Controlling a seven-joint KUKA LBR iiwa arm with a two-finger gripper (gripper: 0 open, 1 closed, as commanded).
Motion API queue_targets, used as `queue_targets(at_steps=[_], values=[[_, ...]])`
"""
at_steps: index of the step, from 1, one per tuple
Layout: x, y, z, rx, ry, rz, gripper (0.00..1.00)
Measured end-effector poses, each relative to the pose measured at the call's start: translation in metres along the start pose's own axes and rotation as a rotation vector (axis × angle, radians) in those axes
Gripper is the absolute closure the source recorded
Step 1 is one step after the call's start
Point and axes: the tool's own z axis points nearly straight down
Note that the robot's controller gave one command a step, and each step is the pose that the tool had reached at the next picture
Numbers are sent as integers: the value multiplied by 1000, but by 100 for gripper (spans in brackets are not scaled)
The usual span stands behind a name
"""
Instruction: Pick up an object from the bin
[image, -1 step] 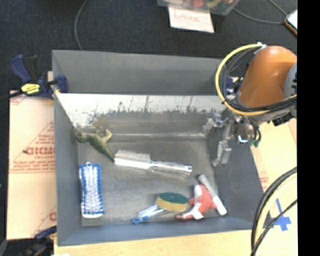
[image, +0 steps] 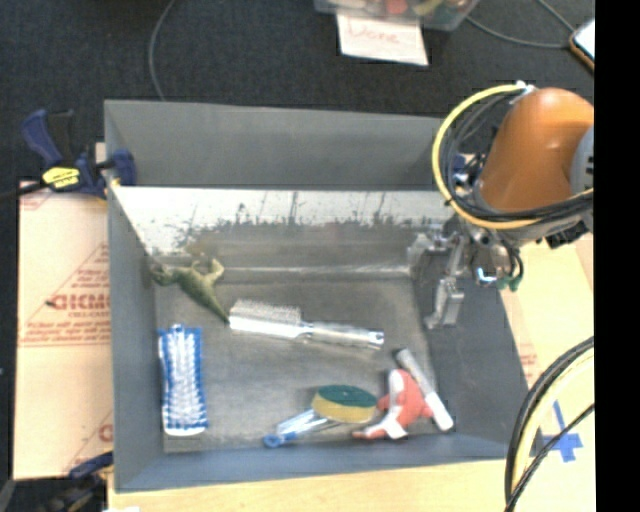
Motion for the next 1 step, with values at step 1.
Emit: queue_targets(at_steps=[1], values=[[-11, 75, 135, -3, 3, 42, 0]])
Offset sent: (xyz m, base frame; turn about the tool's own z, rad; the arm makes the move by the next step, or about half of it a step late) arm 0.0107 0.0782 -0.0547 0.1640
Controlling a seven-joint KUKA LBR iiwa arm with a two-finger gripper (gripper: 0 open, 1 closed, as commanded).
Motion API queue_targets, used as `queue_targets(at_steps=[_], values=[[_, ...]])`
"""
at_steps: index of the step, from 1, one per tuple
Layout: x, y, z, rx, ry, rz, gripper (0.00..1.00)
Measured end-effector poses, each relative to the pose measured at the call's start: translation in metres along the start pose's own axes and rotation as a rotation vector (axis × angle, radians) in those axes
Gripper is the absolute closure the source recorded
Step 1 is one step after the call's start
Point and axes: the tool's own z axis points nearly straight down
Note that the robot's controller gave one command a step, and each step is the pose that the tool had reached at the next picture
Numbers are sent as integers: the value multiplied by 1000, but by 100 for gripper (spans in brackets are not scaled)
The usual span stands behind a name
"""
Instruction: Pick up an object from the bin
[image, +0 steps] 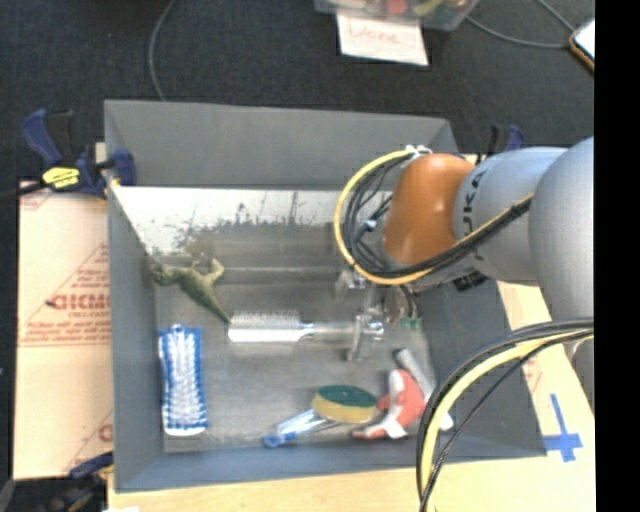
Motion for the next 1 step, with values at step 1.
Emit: queue_targets(at_steps=[1], values=[[0, 2, -82, 5, -16, 120, 0]])
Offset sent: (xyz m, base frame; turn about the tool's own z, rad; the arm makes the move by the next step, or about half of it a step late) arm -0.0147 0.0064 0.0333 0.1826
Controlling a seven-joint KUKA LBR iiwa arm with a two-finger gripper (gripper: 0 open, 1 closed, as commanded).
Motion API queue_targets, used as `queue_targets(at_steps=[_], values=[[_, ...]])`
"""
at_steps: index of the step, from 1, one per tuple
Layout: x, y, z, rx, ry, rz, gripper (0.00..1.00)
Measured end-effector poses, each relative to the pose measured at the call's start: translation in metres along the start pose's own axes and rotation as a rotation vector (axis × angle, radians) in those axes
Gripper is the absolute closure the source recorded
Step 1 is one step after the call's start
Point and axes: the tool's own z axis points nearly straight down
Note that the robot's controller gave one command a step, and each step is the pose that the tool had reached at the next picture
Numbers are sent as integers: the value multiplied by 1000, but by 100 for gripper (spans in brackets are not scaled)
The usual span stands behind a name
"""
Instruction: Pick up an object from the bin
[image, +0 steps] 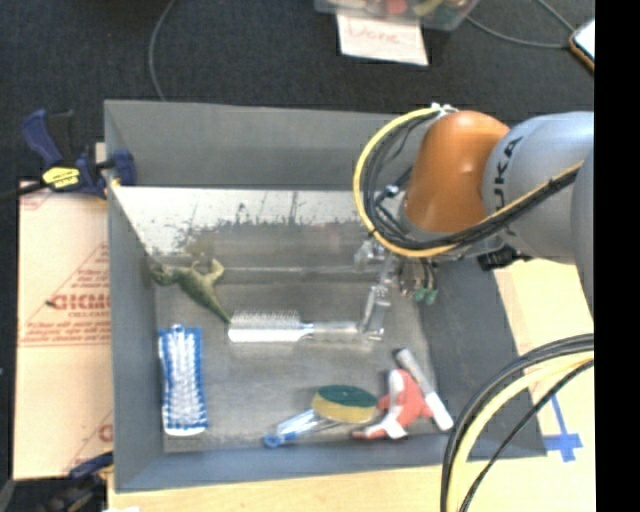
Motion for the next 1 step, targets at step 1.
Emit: queue_targets(at_steps=[1], values=[[15, 1, 48, -2, 20, 60, 0]])
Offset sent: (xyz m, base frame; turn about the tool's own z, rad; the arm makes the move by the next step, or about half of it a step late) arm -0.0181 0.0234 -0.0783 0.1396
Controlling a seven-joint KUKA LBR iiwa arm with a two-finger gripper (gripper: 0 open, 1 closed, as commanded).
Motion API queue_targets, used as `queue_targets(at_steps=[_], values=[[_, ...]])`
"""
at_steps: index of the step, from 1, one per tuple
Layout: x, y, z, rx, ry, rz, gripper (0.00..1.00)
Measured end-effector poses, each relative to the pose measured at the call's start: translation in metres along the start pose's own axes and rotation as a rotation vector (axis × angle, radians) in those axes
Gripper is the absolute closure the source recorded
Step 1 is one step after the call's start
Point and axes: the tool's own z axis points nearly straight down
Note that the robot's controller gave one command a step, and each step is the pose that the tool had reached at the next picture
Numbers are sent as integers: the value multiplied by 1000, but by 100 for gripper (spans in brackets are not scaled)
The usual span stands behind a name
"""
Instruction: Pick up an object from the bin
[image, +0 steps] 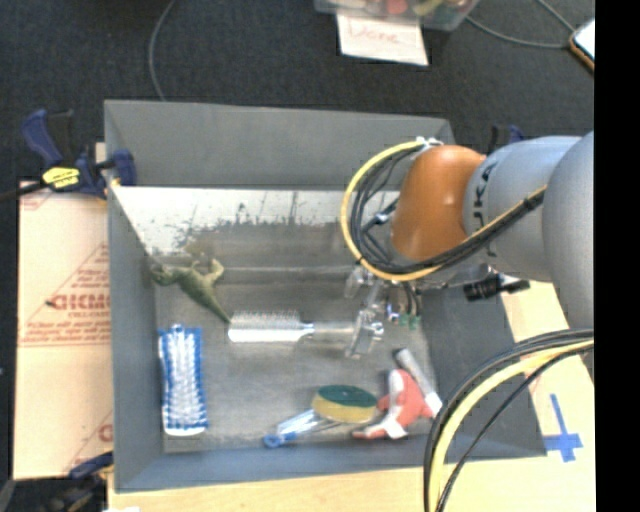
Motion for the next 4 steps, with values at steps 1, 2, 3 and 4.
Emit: queue_targets(at_steps=[1, 2, 3, 4], values=[[7, 19, 30, -2, -25, 76, 0], [7, 4, 29, -3, -15, 216, 100], [7, 4, 29, -3, -15, 215, 100], [11, 3, -3, -1, -3, 213, 100]])
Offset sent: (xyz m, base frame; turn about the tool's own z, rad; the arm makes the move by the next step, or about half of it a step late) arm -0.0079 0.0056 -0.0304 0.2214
